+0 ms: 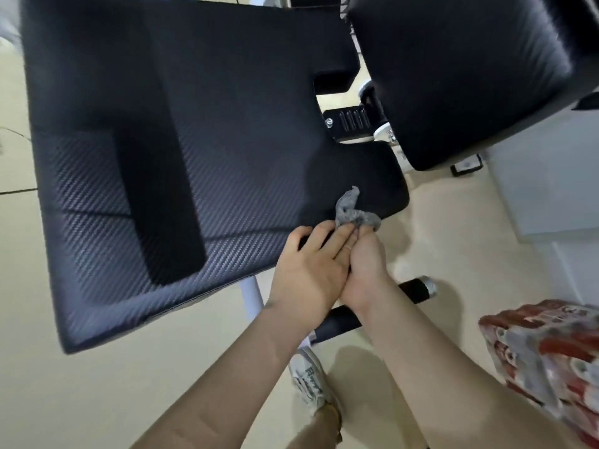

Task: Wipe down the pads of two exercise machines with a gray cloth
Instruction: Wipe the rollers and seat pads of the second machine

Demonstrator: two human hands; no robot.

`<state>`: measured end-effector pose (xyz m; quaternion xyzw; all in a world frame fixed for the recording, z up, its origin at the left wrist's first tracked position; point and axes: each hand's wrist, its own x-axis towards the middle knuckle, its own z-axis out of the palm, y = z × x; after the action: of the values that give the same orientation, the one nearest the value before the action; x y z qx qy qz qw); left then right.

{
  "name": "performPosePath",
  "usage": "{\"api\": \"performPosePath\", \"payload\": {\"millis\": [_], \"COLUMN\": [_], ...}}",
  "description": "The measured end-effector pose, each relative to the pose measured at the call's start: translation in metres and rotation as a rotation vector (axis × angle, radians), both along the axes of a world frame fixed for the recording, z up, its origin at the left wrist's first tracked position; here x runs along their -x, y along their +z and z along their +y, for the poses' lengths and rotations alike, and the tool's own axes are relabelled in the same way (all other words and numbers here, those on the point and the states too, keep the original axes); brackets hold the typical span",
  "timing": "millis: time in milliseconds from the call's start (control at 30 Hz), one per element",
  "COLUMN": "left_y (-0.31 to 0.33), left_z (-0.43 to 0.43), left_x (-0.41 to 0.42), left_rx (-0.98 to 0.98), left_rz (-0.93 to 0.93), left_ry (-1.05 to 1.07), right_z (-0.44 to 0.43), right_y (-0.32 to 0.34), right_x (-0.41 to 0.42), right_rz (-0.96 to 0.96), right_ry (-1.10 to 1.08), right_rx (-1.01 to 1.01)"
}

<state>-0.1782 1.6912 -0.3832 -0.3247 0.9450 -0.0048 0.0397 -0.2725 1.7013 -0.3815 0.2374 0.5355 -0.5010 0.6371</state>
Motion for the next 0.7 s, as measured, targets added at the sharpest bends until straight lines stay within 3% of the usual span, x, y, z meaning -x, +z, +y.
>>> {"api": "performPosePath", "payload": {"millis": [133, 267, 400, 533, 700], "left_y": [0.013, 0.034, 0.046, 0.033, 0.003], "left_z": [0.001, -0.003, -0.004, -0.007, -0.023], "left_x": [-0.032, -0.064, -0.079, -0.049, -0.006], "left_rx": [-0.040, -0.147, -0.084, 0.042, 0.122], "left_rz": [-0.032, 0.104, 0.057, -0.014, -0.139], "left_ry": [-0.027, 0.049, 0.121, 0.080, -0.085], "right_z": [0.006, 0.005, 0.004, -0.002, -0.007], "right_y": [0.004, 0.014, 0.029, 0.032, 0.014], "right_x": [-0.033, -0.058, -0.061, -0.035, 0.006], "right_rz": [-0.029, -0.035, -0.023, -0.050, 0.055], "right_ry": [0.029, 0.172, 0.333, 0.154, -0.047], "right_rx": [0.030, 0.077, 0.160, 0.214, 0.101]}}
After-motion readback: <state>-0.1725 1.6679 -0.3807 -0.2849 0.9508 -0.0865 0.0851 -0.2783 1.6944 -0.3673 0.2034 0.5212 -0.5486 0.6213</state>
